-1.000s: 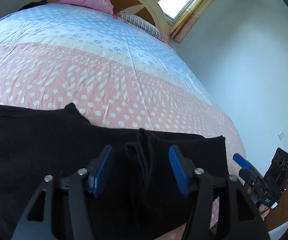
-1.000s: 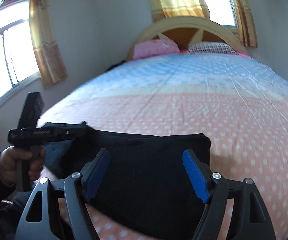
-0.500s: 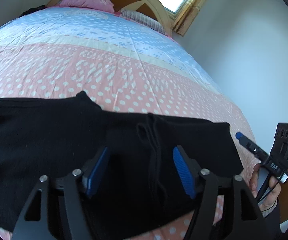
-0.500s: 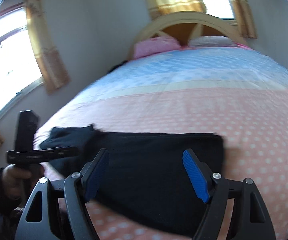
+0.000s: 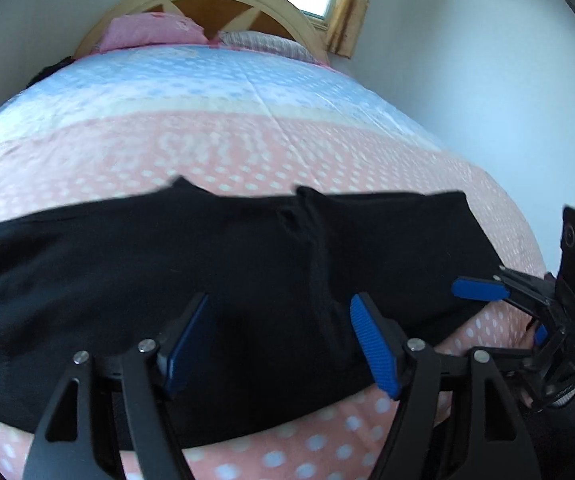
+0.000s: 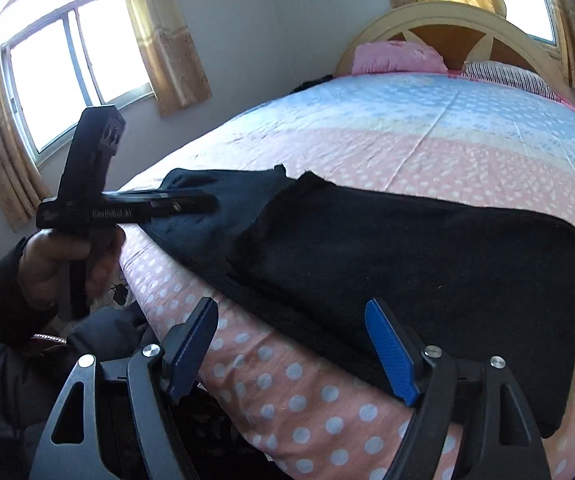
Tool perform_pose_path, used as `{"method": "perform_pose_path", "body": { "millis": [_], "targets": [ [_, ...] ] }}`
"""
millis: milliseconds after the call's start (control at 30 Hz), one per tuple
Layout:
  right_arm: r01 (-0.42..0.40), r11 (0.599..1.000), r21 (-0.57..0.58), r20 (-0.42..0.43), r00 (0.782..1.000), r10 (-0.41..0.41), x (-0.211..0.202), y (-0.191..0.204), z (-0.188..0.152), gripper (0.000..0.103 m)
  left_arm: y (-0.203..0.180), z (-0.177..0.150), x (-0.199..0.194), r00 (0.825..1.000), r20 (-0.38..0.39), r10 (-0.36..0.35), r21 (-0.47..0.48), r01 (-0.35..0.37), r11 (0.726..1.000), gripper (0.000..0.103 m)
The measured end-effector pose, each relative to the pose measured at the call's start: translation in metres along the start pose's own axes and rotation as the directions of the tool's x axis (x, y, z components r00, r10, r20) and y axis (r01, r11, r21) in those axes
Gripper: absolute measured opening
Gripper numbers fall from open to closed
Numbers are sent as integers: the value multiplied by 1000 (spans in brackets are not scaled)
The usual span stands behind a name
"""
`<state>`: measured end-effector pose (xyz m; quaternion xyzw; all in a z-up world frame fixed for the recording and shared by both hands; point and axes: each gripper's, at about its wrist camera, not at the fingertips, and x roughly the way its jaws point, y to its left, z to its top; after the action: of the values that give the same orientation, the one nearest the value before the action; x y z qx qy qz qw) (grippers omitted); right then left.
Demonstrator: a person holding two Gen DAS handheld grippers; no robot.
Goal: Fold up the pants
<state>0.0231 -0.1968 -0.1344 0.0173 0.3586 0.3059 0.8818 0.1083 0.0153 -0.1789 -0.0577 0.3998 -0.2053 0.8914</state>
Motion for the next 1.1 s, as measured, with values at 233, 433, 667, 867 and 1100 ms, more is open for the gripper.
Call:
{"method": "perform_pose_path", "body": {
  "millis": [233,433,667,867,1100],
  "targets": [
    [8,1000,14,90,996,-9,-5,-3,4,77,117,3,-71,957,87,277,-114,-266,957,75],
    [24,1000,19,98,995,-26,-5,-2,2,77,205,-22,-98,943,54,329,-294,-300,907,73],
    [42,999,-11,80,996,-41,-2,4,-3,77,233,-40,-75,964,24,267,-384,-237,892,63],
    [43,999,-28,80,996,-40,-3,8,-4,77,230,-35,-70,965,45,260,-357,-227,906,60],
    [47,998,-29,76,996,-45,-2,9,-5,77,232,-34,-68,975,38,217,-338,-192,921,55]
  ]
}}
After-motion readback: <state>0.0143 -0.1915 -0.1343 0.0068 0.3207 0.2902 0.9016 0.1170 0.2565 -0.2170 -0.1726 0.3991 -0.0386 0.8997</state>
